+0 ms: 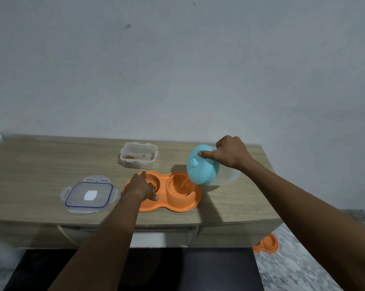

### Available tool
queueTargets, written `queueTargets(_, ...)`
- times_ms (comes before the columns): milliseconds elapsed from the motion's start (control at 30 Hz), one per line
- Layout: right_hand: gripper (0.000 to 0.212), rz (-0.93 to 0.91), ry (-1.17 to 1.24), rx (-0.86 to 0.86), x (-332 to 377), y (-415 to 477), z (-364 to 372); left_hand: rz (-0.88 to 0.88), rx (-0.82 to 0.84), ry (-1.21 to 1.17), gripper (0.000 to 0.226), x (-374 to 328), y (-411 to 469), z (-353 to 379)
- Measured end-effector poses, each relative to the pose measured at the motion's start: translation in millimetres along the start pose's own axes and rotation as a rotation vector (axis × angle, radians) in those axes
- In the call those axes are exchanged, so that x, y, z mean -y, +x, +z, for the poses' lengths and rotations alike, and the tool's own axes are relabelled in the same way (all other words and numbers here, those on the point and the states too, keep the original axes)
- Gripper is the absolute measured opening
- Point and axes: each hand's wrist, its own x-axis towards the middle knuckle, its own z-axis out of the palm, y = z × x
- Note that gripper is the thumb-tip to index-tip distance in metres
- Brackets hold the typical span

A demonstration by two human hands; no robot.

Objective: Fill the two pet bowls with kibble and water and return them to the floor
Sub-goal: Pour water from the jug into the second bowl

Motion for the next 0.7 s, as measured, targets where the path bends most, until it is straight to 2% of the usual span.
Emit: queueTargets(700,0.072,-0.007,-0.006,0.002,-2.8,2.2,-1.0,-0.004,0.004,0.0,0.123,-0.7,-1.1,-0.3)
